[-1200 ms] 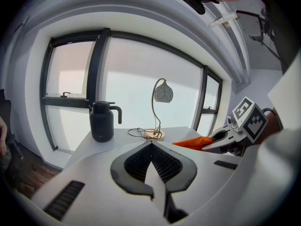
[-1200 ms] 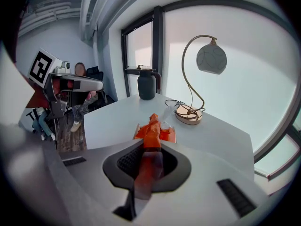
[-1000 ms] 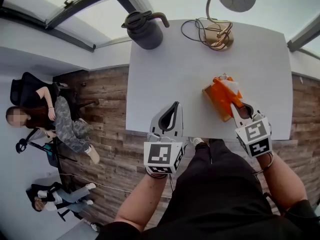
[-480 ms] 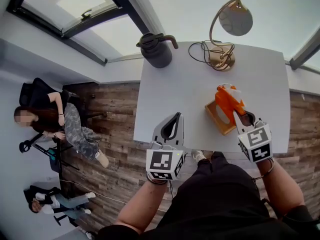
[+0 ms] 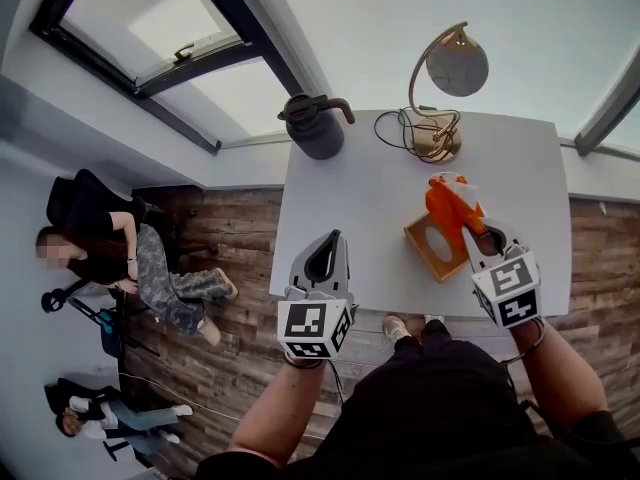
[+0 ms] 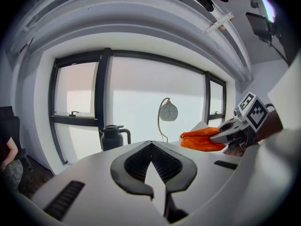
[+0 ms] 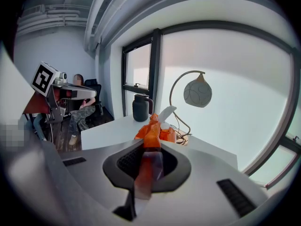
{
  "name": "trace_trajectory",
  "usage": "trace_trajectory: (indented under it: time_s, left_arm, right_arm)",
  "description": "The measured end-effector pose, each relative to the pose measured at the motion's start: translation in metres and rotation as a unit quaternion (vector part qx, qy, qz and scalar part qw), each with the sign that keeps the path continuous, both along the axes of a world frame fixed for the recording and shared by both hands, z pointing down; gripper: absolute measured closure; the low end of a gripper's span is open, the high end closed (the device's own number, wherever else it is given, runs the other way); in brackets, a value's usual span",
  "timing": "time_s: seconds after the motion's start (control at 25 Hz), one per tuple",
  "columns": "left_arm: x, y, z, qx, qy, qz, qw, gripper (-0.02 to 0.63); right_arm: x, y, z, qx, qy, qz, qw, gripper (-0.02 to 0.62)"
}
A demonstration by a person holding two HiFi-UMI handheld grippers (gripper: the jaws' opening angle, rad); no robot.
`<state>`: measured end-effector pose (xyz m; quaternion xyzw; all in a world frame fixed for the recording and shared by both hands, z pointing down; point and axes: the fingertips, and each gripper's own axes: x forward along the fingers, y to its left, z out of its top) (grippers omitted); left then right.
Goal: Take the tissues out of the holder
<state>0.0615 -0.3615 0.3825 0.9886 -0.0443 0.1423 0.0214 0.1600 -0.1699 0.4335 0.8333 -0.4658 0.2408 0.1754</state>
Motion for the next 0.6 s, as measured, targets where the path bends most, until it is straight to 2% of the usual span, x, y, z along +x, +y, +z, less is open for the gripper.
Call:
trace_trajectory:
  time_s: [0.2, 0.6]
  left_arm:
    - [-0.001, 0.012, -0.012, 0.002, 0.011, 0.005, 0.9999, 0.601]
    - [0.004, 0.002, -0.054, 0.016, 0.049, -0.010, 0.9986, 0.601]
  right_arm:
    - [-0.002, 0.003, -0.013, 0.011, 0.009, -0.001, 1.000, 0.572]
    - [0.015, 0.005, -0.049, 0.034, 0.040, 0.008, 0.999, 0.572]
